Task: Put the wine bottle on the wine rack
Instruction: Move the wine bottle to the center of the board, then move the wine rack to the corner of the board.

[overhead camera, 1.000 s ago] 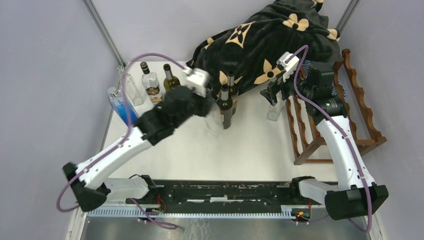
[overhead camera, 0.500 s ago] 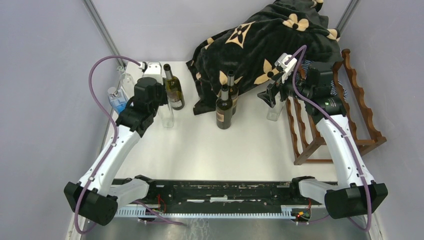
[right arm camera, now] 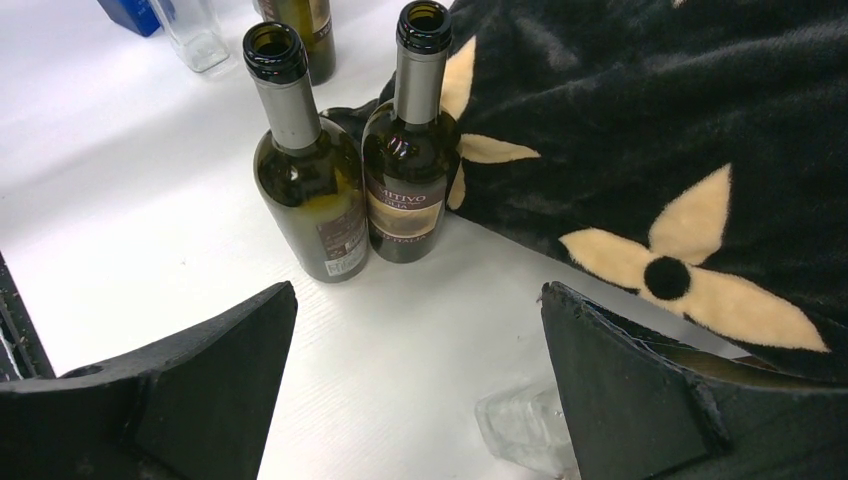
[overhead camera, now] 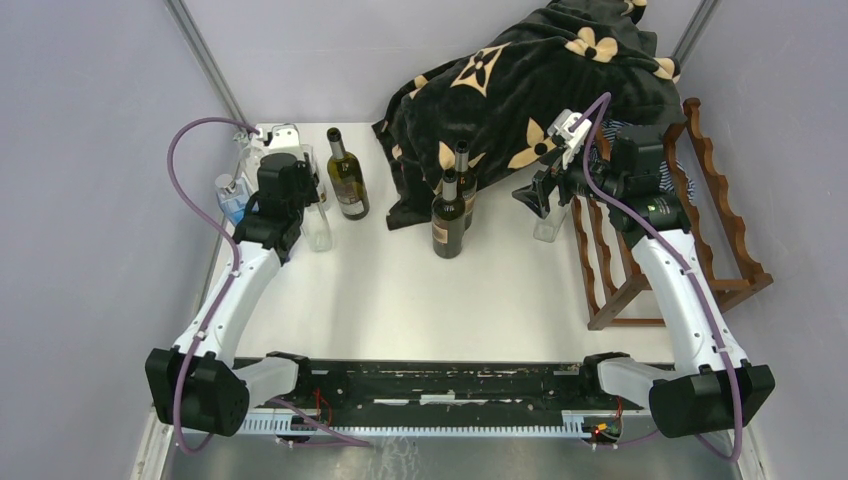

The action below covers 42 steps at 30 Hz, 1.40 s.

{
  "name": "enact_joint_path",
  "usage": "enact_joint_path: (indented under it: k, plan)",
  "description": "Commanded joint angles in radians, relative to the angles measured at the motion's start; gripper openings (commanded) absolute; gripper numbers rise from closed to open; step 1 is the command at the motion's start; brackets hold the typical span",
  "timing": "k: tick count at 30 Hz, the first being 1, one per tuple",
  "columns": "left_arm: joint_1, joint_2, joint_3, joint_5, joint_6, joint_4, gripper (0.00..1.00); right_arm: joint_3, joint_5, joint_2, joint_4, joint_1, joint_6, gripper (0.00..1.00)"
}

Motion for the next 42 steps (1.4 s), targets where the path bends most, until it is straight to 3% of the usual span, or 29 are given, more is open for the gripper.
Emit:
enact_joint_path:
  k: [1, 5, 15, 24, 28, 31, 35, 38, 42]
  plan:
    - [0.019, 0.003, -0.013, 0.017, 0.014, 0.145, 0.06, -0.002, -0.032, -0.004, 0.051, -0.003, 0.007, 0.98]
    - [0.025, 0.003, -0.026, 0.019, 0.014, 0.151, 0.17, -0.004, -0.034, -0.004, 0.051, -0.004, 0.007, 0.98]
    - [0.025, -0.044, -0.006, 0.036, -0.008, 0.089, 0.59, -0.006, -0.043, -0.005, 0.054, -0.004, 0.009, 0.98]
    - [0.025, -0.118, 0.109, 0.142, -0.025, -0.042, 0.73, -0.003, -0.048, -0.01, 0.037, -0.003, -0.037, 0.98]
    - [0.025, -0.159, 0.184, 0.277, -0.01, -0.116, 0.87, 0.025, -0.006, -0.008, 0.006, -0.003, -0.1, 0.98]
    - [0.025, -0.181, 0.207, 0.496, -0.025, -0.118, 0.98, 0.058, 0.063, -0.001, -0.015, -0.004, -0.138, 0.98]
    - [0.025, -0.178, 0.192, 0.771, -0.124, -0.045, 1.0, 0.108, 0.267, 0.033, -0.038, -0.01, -0.129, 0.98]
    - [0.023, -0.174, 0.142, 0.938, -0.235, 0.056, 1.0, 0.131, 0.338, 0.059, -0.046, -0.05, -0.122, 0.98]
    - [-0.003, -0.19, 0.063, 1.034, -0.335, 0.169, 1.0, 0.138, 0.389, 0.092, -0.06, -0.067, -0.125, 0.97]
